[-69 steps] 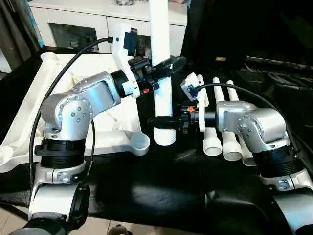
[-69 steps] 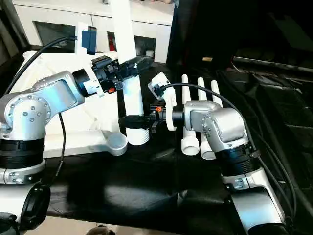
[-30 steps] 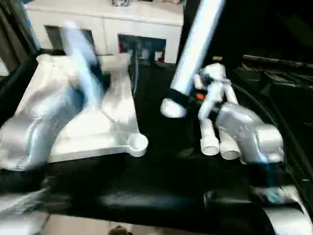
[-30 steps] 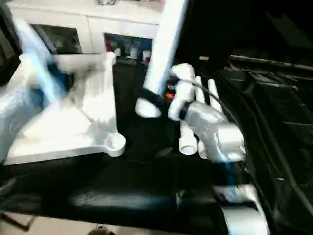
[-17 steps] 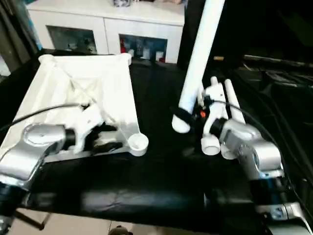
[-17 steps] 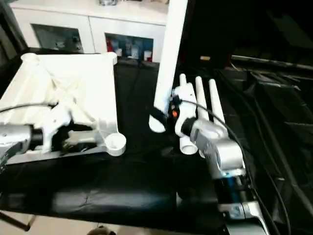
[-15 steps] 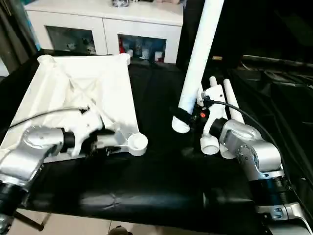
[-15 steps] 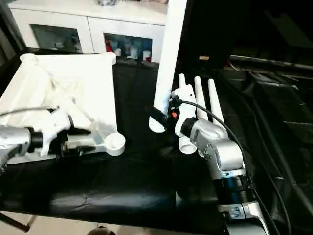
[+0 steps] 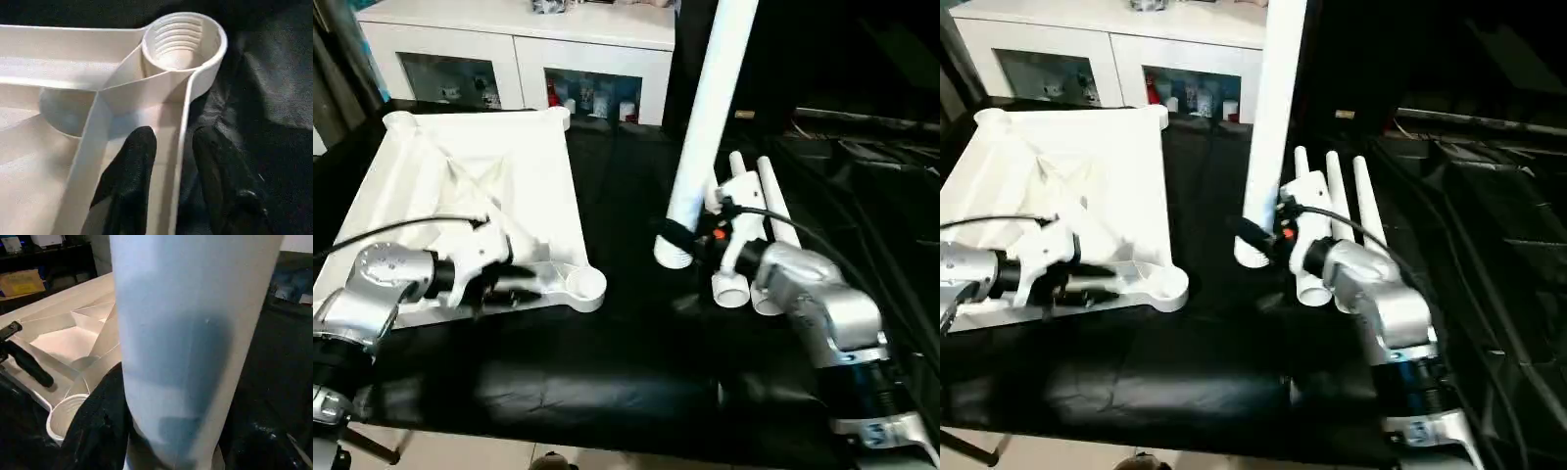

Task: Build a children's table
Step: Pick table leg

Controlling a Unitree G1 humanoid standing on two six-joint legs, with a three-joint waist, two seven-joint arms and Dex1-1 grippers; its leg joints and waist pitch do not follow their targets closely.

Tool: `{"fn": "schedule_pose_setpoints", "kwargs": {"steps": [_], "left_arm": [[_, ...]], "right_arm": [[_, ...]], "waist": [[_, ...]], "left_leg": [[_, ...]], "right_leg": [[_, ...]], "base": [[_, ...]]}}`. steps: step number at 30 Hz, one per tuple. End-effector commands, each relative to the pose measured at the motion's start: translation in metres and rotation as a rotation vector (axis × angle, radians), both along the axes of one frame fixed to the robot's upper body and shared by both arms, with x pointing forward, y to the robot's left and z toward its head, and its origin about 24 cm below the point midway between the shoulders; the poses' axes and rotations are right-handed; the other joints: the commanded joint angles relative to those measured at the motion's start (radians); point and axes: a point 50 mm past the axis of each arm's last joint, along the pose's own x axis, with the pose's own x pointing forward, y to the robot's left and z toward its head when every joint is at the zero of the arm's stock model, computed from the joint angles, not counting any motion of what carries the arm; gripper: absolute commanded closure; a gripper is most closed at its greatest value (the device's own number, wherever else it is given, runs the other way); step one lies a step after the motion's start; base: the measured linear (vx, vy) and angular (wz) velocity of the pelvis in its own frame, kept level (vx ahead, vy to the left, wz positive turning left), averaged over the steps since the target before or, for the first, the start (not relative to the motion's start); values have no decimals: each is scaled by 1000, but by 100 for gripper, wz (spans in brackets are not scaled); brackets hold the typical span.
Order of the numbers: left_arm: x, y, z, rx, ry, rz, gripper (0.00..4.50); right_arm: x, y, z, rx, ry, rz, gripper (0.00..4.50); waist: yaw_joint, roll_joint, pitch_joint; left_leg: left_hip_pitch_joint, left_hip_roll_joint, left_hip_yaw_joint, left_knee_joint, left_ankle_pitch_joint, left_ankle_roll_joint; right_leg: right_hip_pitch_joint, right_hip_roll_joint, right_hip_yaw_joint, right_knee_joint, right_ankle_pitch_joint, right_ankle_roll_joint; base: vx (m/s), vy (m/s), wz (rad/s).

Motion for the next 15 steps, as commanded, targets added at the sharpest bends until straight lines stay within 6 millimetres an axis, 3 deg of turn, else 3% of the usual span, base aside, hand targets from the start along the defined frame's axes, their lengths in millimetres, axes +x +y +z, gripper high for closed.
{"fn": "schedule_pose_setpoints", "kwargs": {"steps": [1, 2, 8, 10, 15], "left_arm": [[2, 0, 3, -18, -7, -5, 325], [2, 1, 2, -9, -6, -8, 332], [3, 8, -5, 80, -7, -13, 369], [3, 9, -7, 86, -1, -12, 405], [6, 7, -3, 47, 1, -17, 437]], "right_arm": [[0, -5, 5, 13, -21, -14, 257], [-1, -5, 5, 12, -20, -13, 257], [-1, -2, 7, 10, -24, -3, 257], [-1, -3, 7, 10, -27, -2, 257], [0, -5, 7, 8, -28, -3, 257]], "waist": [[1, 28, -75], [0, 26, -75], [0, 30, -76], [1, 42, -77], [0, 38, -78]], "left_leg": [[29, 58, -25, -79, -269, -72], [30, 59, -26, -80, -268, -71], [31, 61, -27, -81, -276, -72], [33, 59, -28, -79, -277, -76], [29, 60, -27, -78, -269, -75]], "right_leg": [[45, -104, 61, -79, -159, -181], [44, -103, 61, -78, -159, -181], [43, -103, 62, -79, -155, -176], [42, -101, 61, -76, -132, -185], [47, -104, 61, -73, -105, -199]], "base": [[0, 0, 0], [0, 0, 0], [0, 0, 0], [0, 0, 0], [0, 0, 0]]}}
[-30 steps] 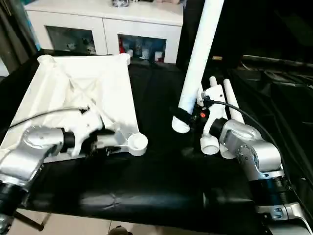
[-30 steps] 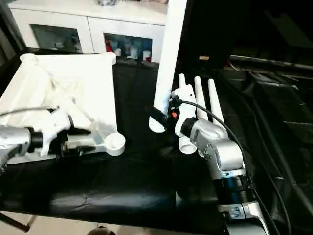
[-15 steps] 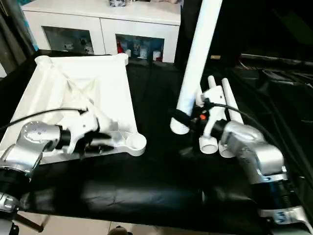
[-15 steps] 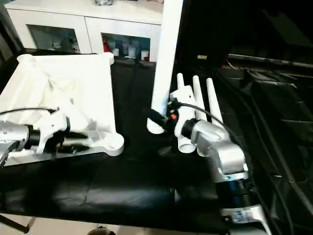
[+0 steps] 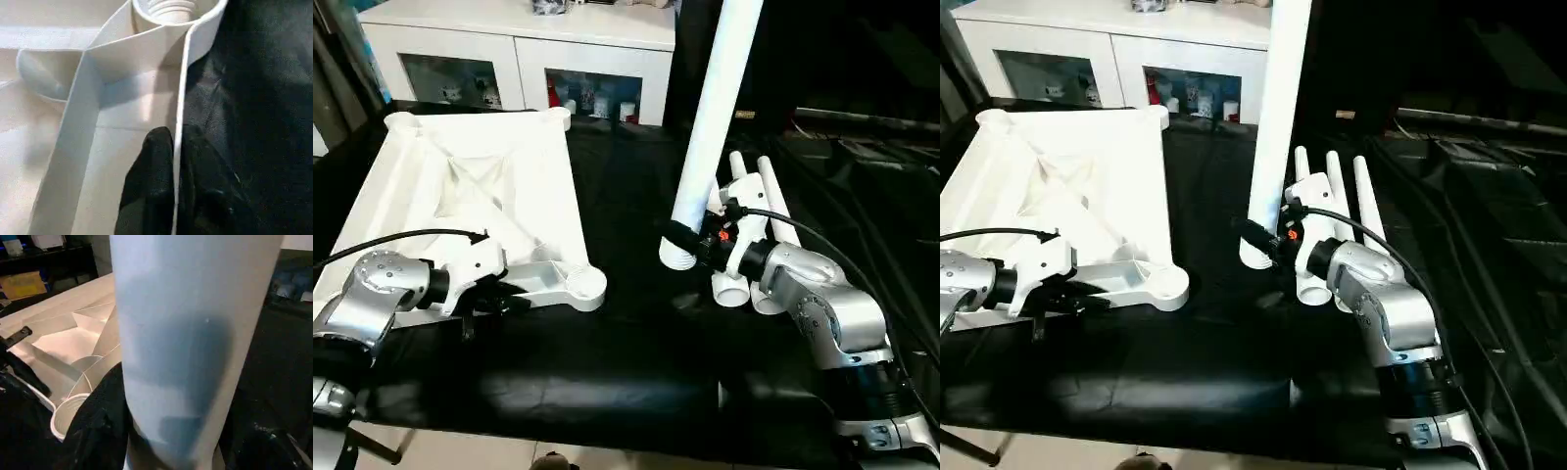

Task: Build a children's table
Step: Pick table leg, then insert table leg to table base

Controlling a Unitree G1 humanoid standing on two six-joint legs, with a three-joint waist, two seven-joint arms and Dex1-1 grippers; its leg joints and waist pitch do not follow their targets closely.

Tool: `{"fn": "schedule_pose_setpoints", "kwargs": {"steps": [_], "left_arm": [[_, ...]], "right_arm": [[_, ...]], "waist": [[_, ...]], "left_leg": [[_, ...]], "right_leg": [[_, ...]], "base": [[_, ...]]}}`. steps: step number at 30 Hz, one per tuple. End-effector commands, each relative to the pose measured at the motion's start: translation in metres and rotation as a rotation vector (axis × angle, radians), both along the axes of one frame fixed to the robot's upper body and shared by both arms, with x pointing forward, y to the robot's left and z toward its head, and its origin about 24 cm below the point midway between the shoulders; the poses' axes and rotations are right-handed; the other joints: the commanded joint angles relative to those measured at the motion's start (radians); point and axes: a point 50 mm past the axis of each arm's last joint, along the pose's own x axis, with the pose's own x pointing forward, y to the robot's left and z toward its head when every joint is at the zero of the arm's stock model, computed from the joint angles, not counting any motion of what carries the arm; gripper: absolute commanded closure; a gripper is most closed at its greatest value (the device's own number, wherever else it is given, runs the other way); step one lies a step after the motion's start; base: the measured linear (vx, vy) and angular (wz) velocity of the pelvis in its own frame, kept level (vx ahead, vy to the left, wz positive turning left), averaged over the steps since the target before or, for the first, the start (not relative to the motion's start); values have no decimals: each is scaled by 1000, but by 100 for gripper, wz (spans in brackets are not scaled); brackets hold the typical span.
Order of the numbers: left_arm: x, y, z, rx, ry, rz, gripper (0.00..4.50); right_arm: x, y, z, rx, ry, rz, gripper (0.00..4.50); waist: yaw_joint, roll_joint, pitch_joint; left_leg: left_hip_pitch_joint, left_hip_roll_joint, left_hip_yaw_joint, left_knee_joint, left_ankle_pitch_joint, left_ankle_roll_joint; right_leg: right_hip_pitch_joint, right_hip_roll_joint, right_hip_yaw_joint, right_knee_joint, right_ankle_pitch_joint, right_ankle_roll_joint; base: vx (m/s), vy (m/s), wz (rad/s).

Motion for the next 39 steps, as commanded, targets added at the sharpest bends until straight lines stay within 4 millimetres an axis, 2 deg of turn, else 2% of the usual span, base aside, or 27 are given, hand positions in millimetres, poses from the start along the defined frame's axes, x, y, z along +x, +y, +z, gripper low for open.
{"fn": "schedule_pose_setpoints", "kwargs": {"steps": [1, 4, 5, 7, 9, 10, 12, 13, 15, 16, 17, 19, 21, 22, 25, 27, 30, 36, 37, 39], "left_arm": [[5, -2, 9, -41, -18, -2, 440], [3, -8, 13, -113, 14, -14, 448], [2, -12, 13, -131, 30, -26, 448], [-3, -24, 12, -169, 60, -56, 450], [-8, -50, 7, -212, 49, -83, 450], [-8, -59, 5, -220, 42, -78, 450], [-9, -72, 0, -224, 30, -75, 450], [-9, -81, -2, -228, 12, -68, 450], [-8, -84, -3, -232, 6, -60, 450], [-7, -86, -3, -233, 1, -52, 450], [-5, -88, -3, -224, -13, -29, 450], [-1, -88, -3, -204, -31, 0, 404], [-1, -88, -2, -194, -29, 6, 387], [-2, -83, -4, -134, -33, -3, 387], [-2, -78, -7, -83, -52, 4, 355], [-2, -76, -9, -77, -50, 16, 350], [-2, -74, -9, -76, -47, 26, 350], [-1, -70, -10, -90, -35, 42, 350], [-1, -71, -10, -98, -36, 45, 386], [0, -71, -9, -107, -50, 48, 386]], "right_arm": [[0, -4, 8, 3, -31, -3, 257], [-2, -2, 6, 3, -24, 12, 257], [-3, -1, 6, 4, -20, 23, 257], [-5, 1, 6, 4, -14, 38, 257], [-6, 3, 5, 4, -10, 51, 257], [-6, 3, 5, 3, -9, 51, 257], [-6, 3, 5, 2, -7, 51, 257], [-6, 3, 4, 2, -5, 51, 257], [-6, 3, 4, 2, -4, 52, 257], [-6, 3, 4, 2, -3, 52, 257], [-6, 3, 4, 2, -2, 53, 257], [-6, 4, 4, 2, -2, 55, 257], [-6, 4, 4, 3, -2, 55, 257], [-5, 5, 5, 3, -1, 58, 257], [-5, 7, 5, 3, -2, 61, 257], [-5, 7, 5, 3, -3, 61, 257], [-5, 7, 5, 2, -5, 60, 257], [-3, 3, 7, -4, -11, 51, 257], [-2, 3, 8, -3, -12, 50, 257], [-2, 3, 8, -2, -12, 50, 257]], "waist": [[1, 31, -79], [-2, 33, -80], [-4, 26, -81], [-3, 30, -80], [-4, 27, -80], [-2, 27, -79], [6, 23, -75], [11, 17, -75], [16, 24, -74], [17, 21, -74], [17, 22, -74], [15, 23, -75], [15, 26, -78], [16, 28, -79], [8, 25, -81], [5, 25, -82], [2, 26, -82], [-1, 24, -78], [-1, 23, -78], [-1, 23, -78]], "left_leg": [[29, 59, -26, -77, -264, -72], [26, 59, -26, -76, -244, -71], [28, 60, -25, -75, -238, -68], [26, 64, -27, -75, -233, -62], [25, 65, -25, -75, -222, -54], [27, 64, -22, -73, -217, -45], [30, 59, -16, -69, -220, -28], [25, 57, -15, -69, -207, -19], [23, 57, -17, -68, -203, -14], [21, 56, -18, -70, -201, -13], [21, 56, -19, -70, -204, -15], [21, 57, -20, -71, -209, -15], [21, 57, -21, -71, -204, -17], [20, 58, -22, -71, -201, -17], [18, 55, -23, -72, -197, -17], [17, 54, -21, -70, -188, -13], [18, 54, -21, -70, -185, -11], [19, 54, -20, -71, -210, -15], [20, 54, -20, -71, -213, -15], [20, 55, -21, -71, -210, -14]], "right_leg": [[47, -103, 61, -74, -101, -202], [49, -102, 59, -69, -75, -210], [49, -102, 60, -67, -58, -219], [51, -106, 60, -63, -50, -225], [52, -104, 60, -62, -39, -229], [48, -101, 60, -67, -39, -229], [46, -100, 62, -75, -83, -223], [50, -102, 63, -79, -123, -209], [48, -104, 63, -86, -195, -176], [49, -104, 63, -90, -236, -156], [47, -103, 62, -92, -269, -139], [44, -101, 62, -95, -289, -125], [43, -101, 61, -92, -275, -128], [42, -100, 61, -91, -252, -134], [45, -96, 59, -86, -201, -133], [45, -97, 60, -86, -186, -140], [45, -98, 59, -86, -186, -144], [43, -98, 60, -93, -248, -134], [42, -98, 59, -94, -259, -132], [41, -98, 60, -94, -253, -132]], "base": [[0, 0, 0], [0, 0, 0], [0, 0, 0], [0, 0, 0], [0, 0, 0], [0, 0, 0], [0, 0, 0], [0, 0, 0], [0, 0, 0], [0, 0, 0], [0, 0, 0], [0, 0, 0], [0, 0, 0], [0, 0, 0], [0, 0, 0], [0, 0, 0], [0, 0, 0], [0, 0, 0], [0, 0, 0], [0, 0, 0]]}}
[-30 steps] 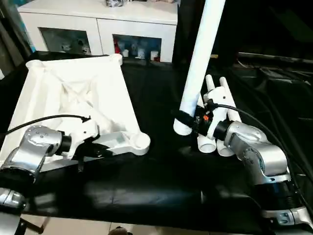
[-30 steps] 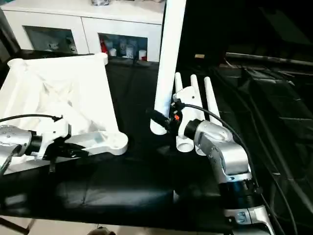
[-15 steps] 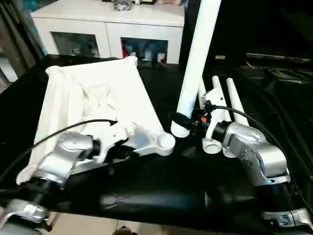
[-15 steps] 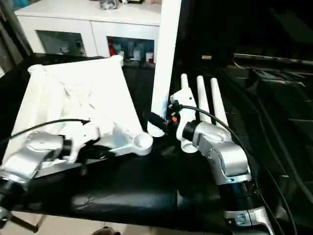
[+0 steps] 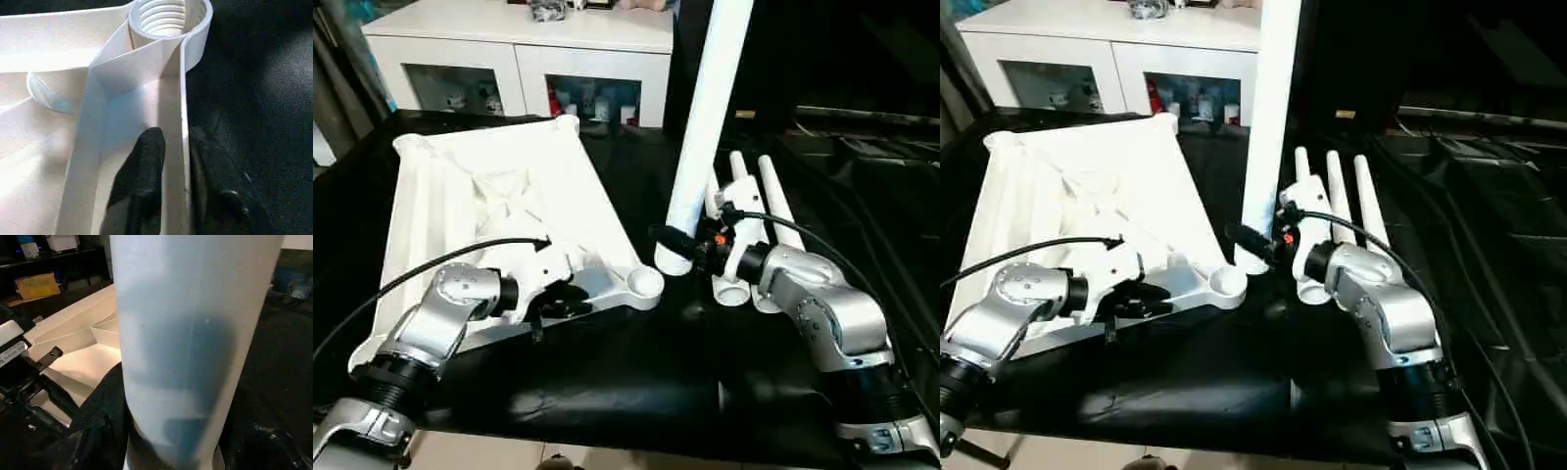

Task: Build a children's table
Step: Insert table leg to table base

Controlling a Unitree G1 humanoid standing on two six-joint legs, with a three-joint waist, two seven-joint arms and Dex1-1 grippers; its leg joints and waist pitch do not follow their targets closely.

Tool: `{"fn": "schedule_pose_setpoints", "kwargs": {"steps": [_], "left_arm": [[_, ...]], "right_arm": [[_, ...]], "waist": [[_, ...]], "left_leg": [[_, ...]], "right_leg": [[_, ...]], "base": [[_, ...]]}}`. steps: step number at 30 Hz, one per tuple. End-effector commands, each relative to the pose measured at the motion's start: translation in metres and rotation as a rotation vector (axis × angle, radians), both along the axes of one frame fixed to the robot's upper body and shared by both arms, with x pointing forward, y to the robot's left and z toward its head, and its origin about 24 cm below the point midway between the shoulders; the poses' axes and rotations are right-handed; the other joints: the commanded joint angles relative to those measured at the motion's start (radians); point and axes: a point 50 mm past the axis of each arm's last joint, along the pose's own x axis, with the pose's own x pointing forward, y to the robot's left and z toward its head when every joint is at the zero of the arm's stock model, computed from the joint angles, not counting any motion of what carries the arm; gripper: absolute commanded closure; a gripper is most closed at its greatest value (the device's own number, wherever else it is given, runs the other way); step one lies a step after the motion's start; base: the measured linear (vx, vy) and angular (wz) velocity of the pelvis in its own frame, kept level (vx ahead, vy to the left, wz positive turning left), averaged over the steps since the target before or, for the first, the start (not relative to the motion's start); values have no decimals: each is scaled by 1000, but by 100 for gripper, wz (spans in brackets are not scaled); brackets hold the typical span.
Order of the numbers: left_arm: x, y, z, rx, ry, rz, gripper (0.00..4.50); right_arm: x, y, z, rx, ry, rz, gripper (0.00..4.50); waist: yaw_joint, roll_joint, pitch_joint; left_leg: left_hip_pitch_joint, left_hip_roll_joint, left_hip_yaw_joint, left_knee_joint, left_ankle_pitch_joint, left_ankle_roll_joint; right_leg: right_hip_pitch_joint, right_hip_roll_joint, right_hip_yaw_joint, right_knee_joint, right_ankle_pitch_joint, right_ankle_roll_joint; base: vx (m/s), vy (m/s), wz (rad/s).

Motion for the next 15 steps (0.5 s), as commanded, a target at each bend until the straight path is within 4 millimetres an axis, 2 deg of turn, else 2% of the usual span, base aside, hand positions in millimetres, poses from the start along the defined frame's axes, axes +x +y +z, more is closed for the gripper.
{"fn": "schedule_pose_setpoints", "kwargs": {"steps": [1, 5, 14, 15], "left_arm": [[3, 5, 4, -13, -25, 34, 391], [1, 5, 2, -62, -17, 32, 434], [-4, 1, 2, -165, -1, 49, 450], [-6, 1, 0, -154, 5, 45, 450]], "right_arm": [[2, -1, 7, 6, -23, 3, 257], [4, 3, 3, 13, -5, 4, 257], [16, 18, -12, 19, 53, 11, 257], [17, 21, -15, 17, 65, 20, 257]], "waist": [[0, 2, -70], [0, 3, -71], [-8, 5, -70], [-8, -2, -71]], "left_leg": [[21, 54, -24, -72, -209, -15], [20, 54, -24, -71, -205, -15], [20, 55, -23, -70, -208, -13], [18, 55, -23, -71, -201, -11]], "right_leg": [[42, -96, 60, -93, -249, -137], [43, -97, 59, -90, -230, -144], [42, -96, 60, -92, -231, -160], [44, -96, 59, -90, -221, -160]], "base": [[0, 0, 0], [0, 0, 0], [0, 0, 0], [0, 0, 0]]}}
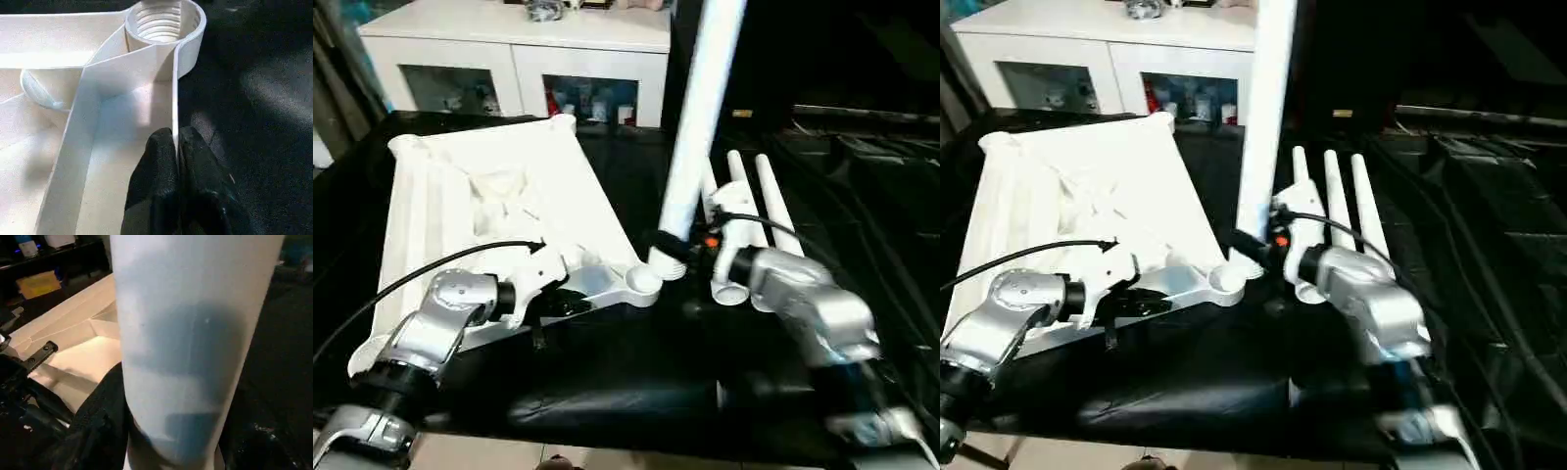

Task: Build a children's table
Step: Insert table leg to table base

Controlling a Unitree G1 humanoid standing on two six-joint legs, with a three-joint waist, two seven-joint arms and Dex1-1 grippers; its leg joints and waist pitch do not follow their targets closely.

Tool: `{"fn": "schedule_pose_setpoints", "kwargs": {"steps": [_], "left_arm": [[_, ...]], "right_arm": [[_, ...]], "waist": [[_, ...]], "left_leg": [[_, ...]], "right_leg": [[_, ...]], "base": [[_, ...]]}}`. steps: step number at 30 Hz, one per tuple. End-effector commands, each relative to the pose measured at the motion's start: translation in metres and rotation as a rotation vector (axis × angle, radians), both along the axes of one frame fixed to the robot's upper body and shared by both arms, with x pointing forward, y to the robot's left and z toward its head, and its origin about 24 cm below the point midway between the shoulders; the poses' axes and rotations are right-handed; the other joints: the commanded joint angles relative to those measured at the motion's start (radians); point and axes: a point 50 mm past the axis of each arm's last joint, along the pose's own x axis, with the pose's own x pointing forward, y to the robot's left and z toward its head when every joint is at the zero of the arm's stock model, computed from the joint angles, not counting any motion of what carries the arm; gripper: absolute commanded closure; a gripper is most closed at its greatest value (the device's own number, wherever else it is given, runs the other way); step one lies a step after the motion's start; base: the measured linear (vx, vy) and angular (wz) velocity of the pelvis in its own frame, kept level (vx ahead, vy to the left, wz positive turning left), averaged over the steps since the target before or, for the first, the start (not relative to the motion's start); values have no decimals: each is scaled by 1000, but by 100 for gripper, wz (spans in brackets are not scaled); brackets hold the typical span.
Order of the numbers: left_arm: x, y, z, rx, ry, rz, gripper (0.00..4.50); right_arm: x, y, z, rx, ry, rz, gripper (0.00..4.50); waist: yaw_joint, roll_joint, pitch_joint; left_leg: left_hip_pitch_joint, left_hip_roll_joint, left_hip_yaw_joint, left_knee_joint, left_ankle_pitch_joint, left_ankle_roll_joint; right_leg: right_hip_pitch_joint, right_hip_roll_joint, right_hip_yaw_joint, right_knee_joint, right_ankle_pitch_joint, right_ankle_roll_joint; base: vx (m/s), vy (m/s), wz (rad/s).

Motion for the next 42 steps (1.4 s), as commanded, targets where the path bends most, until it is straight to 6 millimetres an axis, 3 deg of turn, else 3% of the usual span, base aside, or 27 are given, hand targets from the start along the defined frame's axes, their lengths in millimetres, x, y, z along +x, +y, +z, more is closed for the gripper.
{"fn": "schedule_pose_setpoints", "kwargs": {"steps": [1, 3, 5, 13, 14, 16, 24, 28, 30, 31, 33, 35, 36, 37, 39, 40, 42], "left_arm": [[-2, -3, 2, -71, -13, 10, 450], [-3, -3, 1, -65, -12, 9, 450], [-3, -3, 1, -64, -8, 15, 450], [-2, -3, 1, -63, -13, 36, 450], [-2, -3, 2, -64, -14, 36, 450], [-2, -3, 2, -64, -14, 36, 450], [-2, -2, 3, -60, -17, 34, 450], [-1, 0, 5, -54, -25, 45, 450], [0, 0, 5, -53, -29, 56, 450], [0, 1, 6, -54, -30, 60, 450], [1, 1, 7, -59, -34, 70, 450], [3, 1, 9, -61, -42, 80, 450], [3, 2, 9, -60, -46, 84, 450], [5, 3, 10, -63, -58, 99, 450], [7, 4, 11, -66, -60, 107, 450], [7, 4, 11, -65, -61, 109, 450], [9, 5, 11, -63, -63, 114, 450]], "right_arm": [[5, 7, 1, -7, -13, 20, 257], [6, 9, -1, -10, -8, 27, 257], [7, 16, -8, -27, 12, 58, 257], [9, 25, -25, -96, 54, 116, 257], [10, 25, -25, -98, 54, 113, 257], [10, 25, -26, -99, 53, 113, 257], [16, 22, -33, -81, 70, 91, 258], [12, 12, -46, -20, 116, 47, 258], [10, 8, -50, 10, 129, 25, 258], [8, 5, -53, 30, 138, 9, 258], [4, 1, -60, 63, 154, -24, 258], [-3, -3, -70, 93, 165, -59, 258], [-5, -3, -72, 102, 164, -67, 259], [-8, -3, -75, 119, 152, -88, 259], [-11, -3, -77, 144, 151, -111, 259], [-12, -3, -79, 153, 149, -121, 259], [-16, -2, -83, 148, 140, -129, 259]], "waist": [[-2, -1, -71], [-2, 0, -71], [-1, -8, -72], [-1, -7, -69], [-4, -19, -67], [-1, -11, -66], [-12, -10, -66], [-13, -6, -66], [-12, -9, -67], [-9, 1, -69], [-10, -5, -70], [-5, 5, -70], [-5, 2, -71], [-2, 17, -71], [-2, 9, -70], [0, 14, -70], [0, 12, -69]], "left_leg": [[18, 56, -25, -72, -196, -10], [20, 56, -22, -70, -192, -8], [19, 56, -21, -71, -181, -2], [18, 56, -21, -72, -193, -2], [18, 56, -20, -73, -195, 0], [18, 57, -21, -73, -189, 3], [20, 57, -22, -75, -215, 0], [20, 57, -23, -75, -225, -1], [20, 58, -23, -75, -218, 3], [19, 58, -25, -74, -212, 3], [18, 58, -23, -74, -207, 8], [19, 58, -25, -75, -222, 6], [21, 59, -24, -76, -224, 7], [21, 59, -26, -75, -231, 2], [23, 58, -25, -77, -255, -3], [25, 59, -27, -78, -270, -7], [26, 60, -28, -81, -294, -14]], "right_leg": [[44, -98, 58, -86, -213, -166], [43, -97, 58, -86, -200, -168], [45, -97, 59, -84, -183, -169], [43, -100, 59, -87, -229, -158], [44, -99, 59, -89, -242, -159], [42, -101, 60, -89, -248, -156], [41, -101, 60, -92, -270, -157], [42, -101, 60, -93, -271, -160], [43, -101, 60, -91, -256, -164], [44, -102, 60, -88, -241, -167], [44, -99, 59, -88, -219, -173], [44, -101, 59, -89, -220, -176], [44, -99, 58, -90, -220, -175], [41, -100, 58, -89, -221, -178], [41, -99, 59, -94, -237, -175], [39, -100, 59, -95, -258, -174], [39, -100, 59, -99, -283, -168]], "base": [[0, 0, 0], [0, 0, 0], [0, 0, 0], [0, 0, 0], [0, 0, 0], [0, 0, 0], [0, 0, 0], [0, 0, 0], [0, 0, 0], [0, 0, 0], [0, 0, 0], [0, 0, 0], [0, 0, 0], [0, 0, 0], [0, 0, 0], [0, 0, 0], [0, 0, 0]]}}
